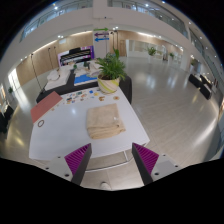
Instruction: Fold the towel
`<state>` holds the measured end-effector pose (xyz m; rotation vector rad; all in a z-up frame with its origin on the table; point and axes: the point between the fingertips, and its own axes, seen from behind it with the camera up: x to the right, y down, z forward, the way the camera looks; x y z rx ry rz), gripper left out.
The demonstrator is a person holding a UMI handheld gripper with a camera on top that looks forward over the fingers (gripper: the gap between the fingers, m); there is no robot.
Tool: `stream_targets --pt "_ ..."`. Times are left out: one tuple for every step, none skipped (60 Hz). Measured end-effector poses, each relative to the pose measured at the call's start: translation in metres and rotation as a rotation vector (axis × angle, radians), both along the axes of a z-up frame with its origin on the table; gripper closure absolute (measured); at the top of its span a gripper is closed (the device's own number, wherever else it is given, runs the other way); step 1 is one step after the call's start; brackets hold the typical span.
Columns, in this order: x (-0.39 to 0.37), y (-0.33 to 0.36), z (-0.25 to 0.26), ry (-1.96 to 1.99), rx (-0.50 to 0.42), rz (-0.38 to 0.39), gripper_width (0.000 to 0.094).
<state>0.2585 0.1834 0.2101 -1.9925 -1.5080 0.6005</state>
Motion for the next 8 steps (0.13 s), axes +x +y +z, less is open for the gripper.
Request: stream_targets --pt "0.0012 -0.0009 -0.0003 -0.001 -0.003 -0.001 0.0092" --pt "0.0021 -0.0008 -0.0003 0.0 0.002 -0.003 0.0088" --pt "0.0023 0.0001 -0.0002 0.002 0.01 -0.004 0.0086" --pt "0.0022 0.0013 -0.0001 0.004 0.018 -0.006 0.0093" --pt "0.0028 0.004 0.0013 0.005 0.024 -0.009 0.009" --pt "0.003 0.0042 0.0012 0.005 0.024 -0.013 0.009" --pt "0.003 0.0041 0.001 0.005 0.023 -0.015 0.0095" --pt "0.0028 0.0036 0.0006 0.005 0.021 -0.017 0.0091"
